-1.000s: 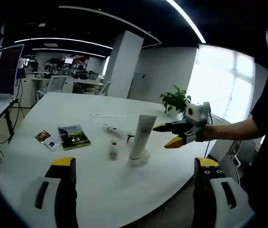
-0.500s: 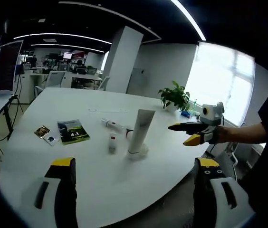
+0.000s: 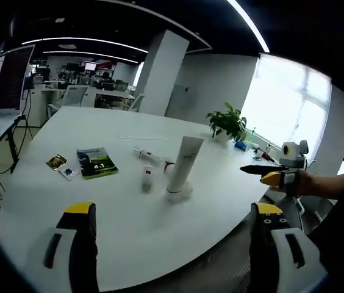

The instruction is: Arrange the skincare products in the storage area until every visible bottle or jar stands upright without overlapping.

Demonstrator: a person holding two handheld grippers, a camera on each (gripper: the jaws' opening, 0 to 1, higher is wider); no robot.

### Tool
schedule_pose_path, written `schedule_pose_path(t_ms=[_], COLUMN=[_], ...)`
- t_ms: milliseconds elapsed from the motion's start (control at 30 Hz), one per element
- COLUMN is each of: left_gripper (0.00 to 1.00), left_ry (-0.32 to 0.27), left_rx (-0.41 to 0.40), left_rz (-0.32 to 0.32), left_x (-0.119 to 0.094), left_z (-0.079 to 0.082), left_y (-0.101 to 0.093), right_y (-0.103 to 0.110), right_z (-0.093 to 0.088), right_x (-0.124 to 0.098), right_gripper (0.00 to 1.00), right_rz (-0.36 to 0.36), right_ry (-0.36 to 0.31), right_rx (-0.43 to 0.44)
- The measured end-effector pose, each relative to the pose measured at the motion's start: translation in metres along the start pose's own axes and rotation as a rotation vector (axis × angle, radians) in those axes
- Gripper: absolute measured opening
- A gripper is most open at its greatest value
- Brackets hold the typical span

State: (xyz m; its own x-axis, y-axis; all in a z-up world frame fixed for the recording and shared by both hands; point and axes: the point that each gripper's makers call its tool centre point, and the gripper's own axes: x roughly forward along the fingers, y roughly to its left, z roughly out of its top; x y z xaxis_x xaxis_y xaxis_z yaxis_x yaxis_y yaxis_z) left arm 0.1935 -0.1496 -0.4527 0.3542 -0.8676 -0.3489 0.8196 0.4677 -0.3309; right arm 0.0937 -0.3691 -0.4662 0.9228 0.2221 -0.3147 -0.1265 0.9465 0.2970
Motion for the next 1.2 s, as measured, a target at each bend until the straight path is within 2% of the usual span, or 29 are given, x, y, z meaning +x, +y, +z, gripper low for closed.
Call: schedule_pose_path(t_ms=[200,767,867,900,1000,1067,1100,1200], left_gripper=[0.99,0.99,0.99,0.99,0.99,0.98,0.98,0.98], left_ry=[-0.001,0.006,0.007,0.007,0.002,0.001,-0.001,-0.008], left_rx=[-0.005,0.003,0.002,0.002,0.001,0.003,0.002,0.001], left_rz=[-0.003,-0.017,-0.019,-0.020,-0.017,-0.014,-0.012,-0.007], left_x=[0.001,0.002,0.002,0.002,0.001,0.000,0.000,-0.001], left_z=[-0.001,-0.003,-0.004,-0.004,-0.003,-0.004,-0.003,-0.003], left_y=[-0.001,-0.005,-0.006,-0.006,-0.006,-0.005,-0.005,-0.004], right_y=[-0.006,-0.008,-0.015,-0.019,-0.019,-0.016,-0.015,-0.023], right_z=[0.000,-0.004,-0.004,-0.007,-0.008,-0.002,-0.002,0.001], right_x=[-0.008,-0.005,-0.003,-0.003,0.002,0.006,0.009,0.019], right_gripper=[0.99,0.99,0.98,0.95,0.92,0.91,0.90,0.89], right_rz=[-0.050,-0.073,-0.109,-0.135,-0.143,-0.131,-0.130,-0.118], right_ry=[-0.022,0.022,0.043,0.074,0.118,0.109,0.127,0.142], right_rx=[0.065,0.071,0.082,0.088,0.088,0.082,0.084,0.084])
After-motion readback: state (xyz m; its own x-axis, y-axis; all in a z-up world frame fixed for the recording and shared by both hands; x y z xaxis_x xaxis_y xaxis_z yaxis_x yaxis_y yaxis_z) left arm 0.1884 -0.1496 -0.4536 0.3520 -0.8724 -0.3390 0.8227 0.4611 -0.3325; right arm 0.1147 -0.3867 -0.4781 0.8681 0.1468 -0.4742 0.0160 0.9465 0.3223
